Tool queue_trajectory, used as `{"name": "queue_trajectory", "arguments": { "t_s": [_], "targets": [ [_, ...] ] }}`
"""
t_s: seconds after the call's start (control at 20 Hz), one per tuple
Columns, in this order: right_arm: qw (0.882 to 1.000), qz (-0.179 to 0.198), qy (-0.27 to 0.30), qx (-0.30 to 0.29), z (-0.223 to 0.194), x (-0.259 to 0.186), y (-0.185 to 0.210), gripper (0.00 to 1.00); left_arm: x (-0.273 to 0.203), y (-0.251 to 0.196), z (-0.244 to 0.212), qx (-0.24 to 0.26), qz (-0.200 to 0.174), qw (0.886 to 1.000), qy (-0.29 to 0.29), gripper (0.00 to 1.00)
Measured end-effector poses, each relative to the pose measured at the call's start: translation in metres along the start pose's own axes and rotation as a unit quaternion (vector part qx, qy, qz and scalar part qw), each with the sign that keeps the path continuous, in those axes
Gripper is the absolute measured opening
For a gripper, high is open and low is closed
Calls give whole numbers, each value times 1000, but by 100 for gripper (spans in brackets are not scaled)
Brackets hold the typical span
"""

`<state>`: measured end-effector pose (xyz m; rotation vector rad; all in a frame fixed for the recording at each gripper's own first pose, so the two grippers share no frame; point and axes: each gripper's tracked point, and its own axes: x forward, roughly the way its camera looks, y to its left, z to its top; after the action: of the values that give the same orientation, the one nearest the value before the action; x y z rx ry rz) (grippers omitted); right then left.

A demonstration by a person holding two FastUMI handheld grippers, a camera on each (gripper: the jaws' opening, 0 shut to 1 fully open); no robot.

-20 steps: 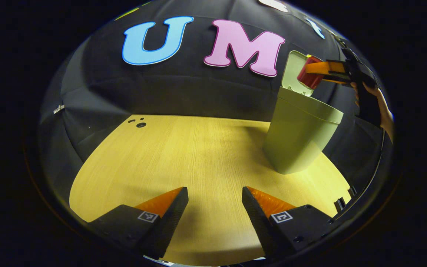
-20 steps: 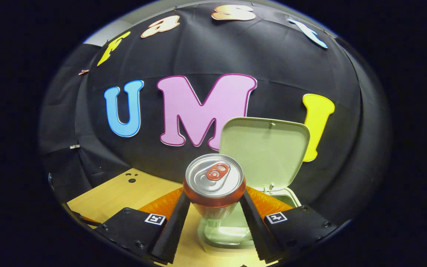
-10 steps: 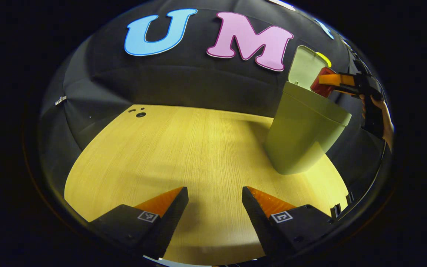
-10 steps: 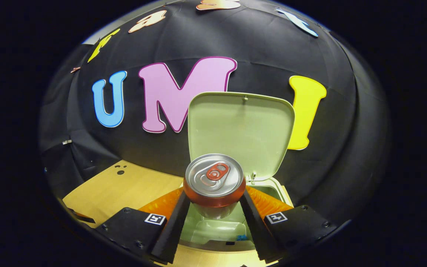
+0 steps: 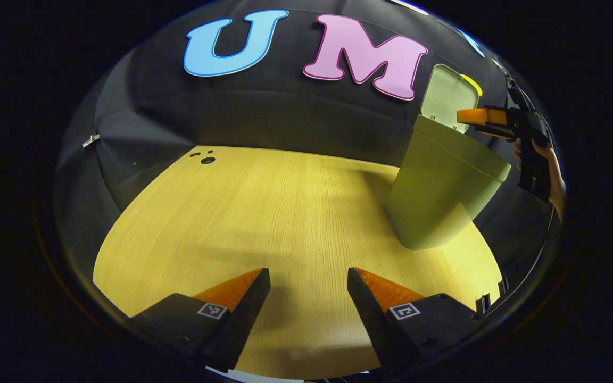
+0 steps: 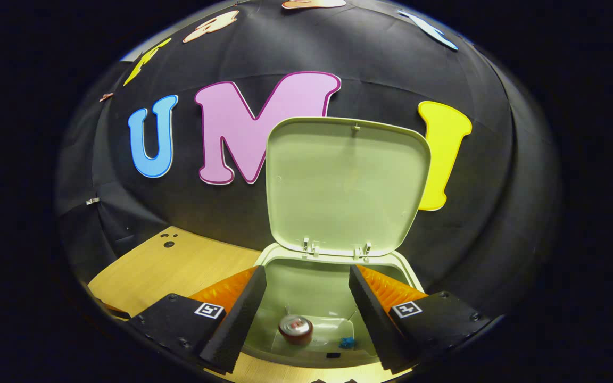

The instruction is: Press the lid of the desktop garbage bin to open it, pick up the crumpled paper on the desktop and throw it into the bin, then pick up the pop can on the desktop and drop it into the bin, and finally close the garbage bin lid.

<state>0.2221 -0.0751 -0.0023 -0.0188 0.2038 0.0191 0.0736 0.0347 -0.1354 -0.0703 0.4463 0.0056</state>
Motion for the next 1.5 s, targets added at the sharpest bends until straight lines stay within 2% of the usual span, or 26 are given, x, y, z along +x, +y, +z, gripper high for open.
{"name": "queue_trajectory", "arguments": {
  "t_s": [0.25, 0.45, 0.95, 1.3, 1.5],
  "targets": [
    [999, -5, -46, 3, 37, -13, -1, 98, 1, 7, -3, -8, 7, 1000, 3, 94],
    [997, -8, -75, 4, 74, -20, -7, 97, 0, 7, -10, 11, 15, 1000, 11, 95],
    [991, -34, -124, 37, 148, -12, -32, 97, -3, -1, -35, 17, 17, 999, 30, 95],
    [985, -43, -159, 57, 170, 1, -36, 96, -4, 10, -37, -8, 30, 999, 28, 95],
    [987, -25, -150, 58, 167, 24, -26, 97, 2, 13, -45, -28, 61, 997, 32, 95]
  ]
}}
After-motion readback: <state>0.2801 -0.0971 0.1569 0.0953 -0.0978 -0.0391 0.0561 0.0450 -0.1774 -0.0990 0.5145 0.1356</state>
